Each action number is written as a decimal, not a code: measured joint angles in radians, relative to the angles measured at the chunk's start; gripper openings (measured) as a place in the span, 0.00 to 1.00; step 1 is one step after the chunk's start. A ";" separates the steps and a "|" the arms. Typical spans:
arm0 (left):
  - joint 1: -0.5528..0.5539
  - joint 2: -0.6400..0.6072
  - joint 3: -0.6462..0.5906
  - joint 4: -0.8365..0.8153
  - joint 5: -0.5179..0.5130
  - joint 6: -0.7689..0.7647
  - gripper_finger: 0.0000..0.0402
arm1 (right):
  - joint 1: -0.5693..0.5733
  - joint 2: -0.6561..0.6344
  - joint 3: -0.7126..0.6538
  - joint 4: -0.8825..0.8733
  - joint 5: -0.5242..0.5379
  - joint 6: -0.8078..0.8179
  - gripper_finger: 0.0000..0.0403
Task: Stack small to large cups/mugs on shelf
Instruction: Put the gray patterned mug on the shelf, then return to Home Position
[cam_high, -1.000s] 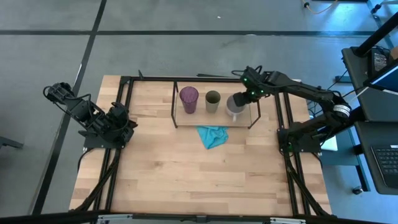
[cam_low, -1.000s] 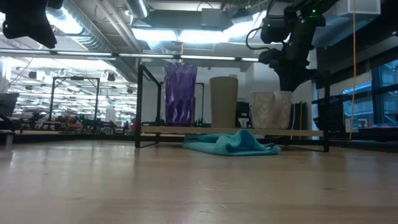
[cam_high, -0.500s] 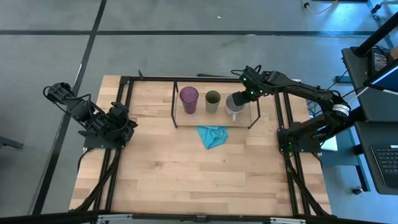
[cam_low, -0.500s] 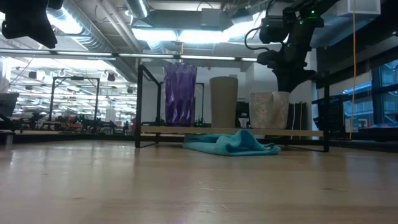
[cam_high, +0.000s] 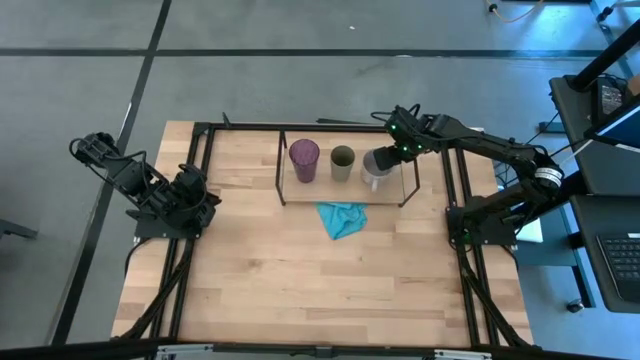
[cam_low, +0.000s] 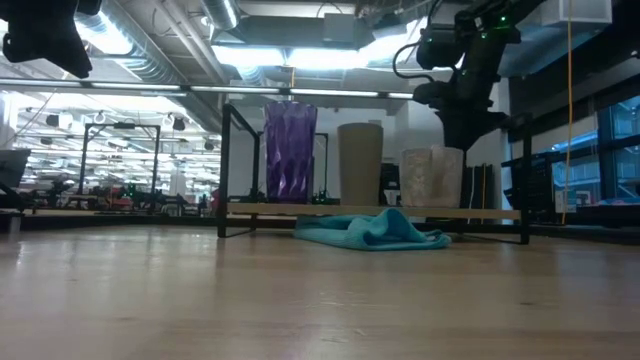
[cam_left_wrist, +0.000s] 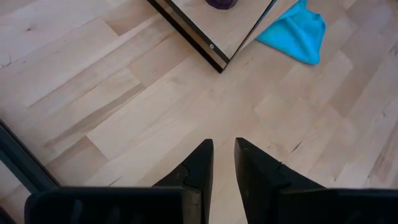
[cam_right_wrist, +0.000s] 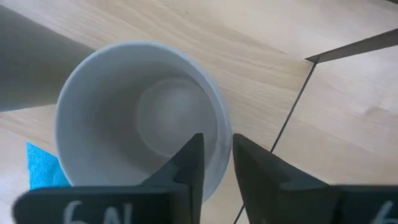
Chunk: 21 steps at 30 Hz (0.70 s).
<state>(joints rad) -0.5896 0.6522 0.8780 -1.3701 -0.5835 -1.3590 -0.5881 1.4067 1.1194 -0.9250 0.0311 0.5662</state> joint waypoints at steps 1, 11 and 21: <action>0.000 0.000 0.000 0.000 0.000 0.000 0.15 | 0.000 0.000 0.000 0.002 0.000 -0.002 0.22; 0.000 0.000 0.000 0.000 0.000 0.000 0.15 | 0.005 0.000 0.106 0.000 0.218 -0.073 0.28; 0.000 0.000 0.000 -0.002 -0.026 0.000 0.15 | 0.101 0.000 0.350 0.165 0.321 -0.240 0.28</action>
<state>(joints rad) -0.5896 0.6524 0.8780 -1.3718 -0.6100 -1.3590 -0.4872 1.4071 1.4695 -0.7596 0.3516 0.3257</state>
